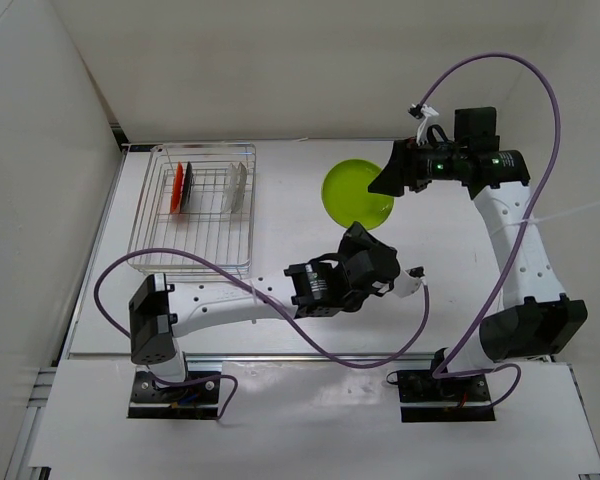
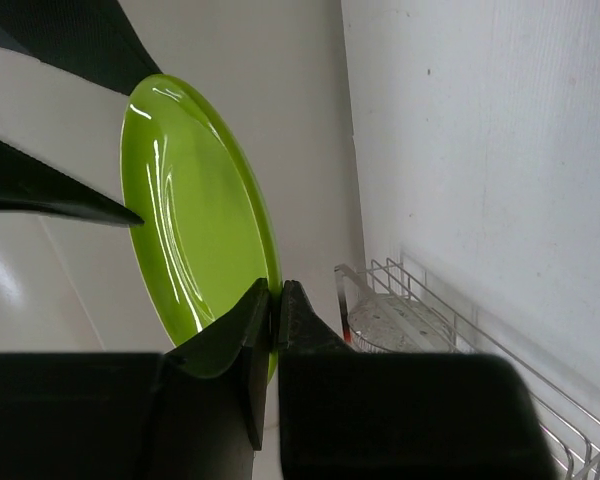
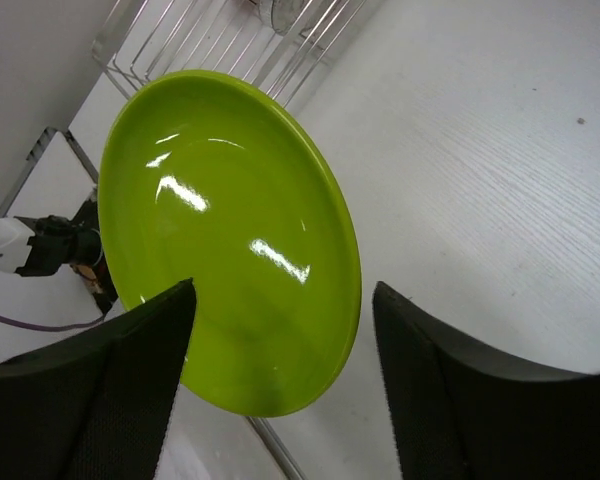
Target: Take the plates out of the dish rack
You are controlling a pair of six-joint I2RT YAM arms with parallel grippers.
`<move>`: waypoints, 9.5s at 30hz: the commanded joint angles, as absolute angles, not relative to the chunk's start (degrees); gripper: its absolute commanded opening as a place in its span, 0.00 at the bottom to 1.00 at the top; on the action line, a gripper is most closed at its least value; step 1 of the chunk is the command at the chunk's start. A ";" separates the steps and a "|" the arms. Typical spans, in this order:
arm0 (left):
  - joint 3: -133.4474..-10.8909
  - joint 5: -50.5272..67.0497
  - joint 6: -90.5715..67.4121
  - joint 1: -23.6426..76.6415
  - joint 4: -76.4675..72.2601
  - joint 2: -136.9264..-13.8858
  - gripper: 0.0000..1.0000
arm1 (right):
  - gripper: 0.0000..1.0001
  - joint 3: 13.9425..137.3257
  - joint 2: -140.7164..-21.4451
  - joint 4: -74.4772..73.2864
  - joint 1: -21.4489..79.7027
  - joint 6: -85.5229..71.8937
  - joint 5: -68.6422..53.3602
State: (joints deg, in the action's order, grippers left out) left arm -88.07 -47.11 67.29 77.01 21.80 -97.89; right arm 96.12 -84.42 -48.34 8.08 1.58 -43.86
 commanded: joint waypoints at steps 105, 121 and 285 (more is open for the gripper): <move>-99.58 18.11 3.78 -11.69 37.35 -107.75 0.93 | 0.84 98.88 -101.60 -44.47 -1.49 -3.25 -15.81; -97.56 16.96 3.78 -12.22 35.33 -108.81 0.75 | 0.82 98.88 -101.60 -44.47 -1.49 -3.78 -17.05; -96.33 -14.68 12.30 11.17 55.20 -86.57 1.00 | 0.17 116.02 -130.08 -39.64 1.14 0.18 -9.49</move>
State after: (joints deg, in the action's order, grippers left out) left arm -96.97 -15.59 13.23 11.97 56.34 -89.49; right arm 113.47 -129.47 -39.83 0.82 -0.62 -9.50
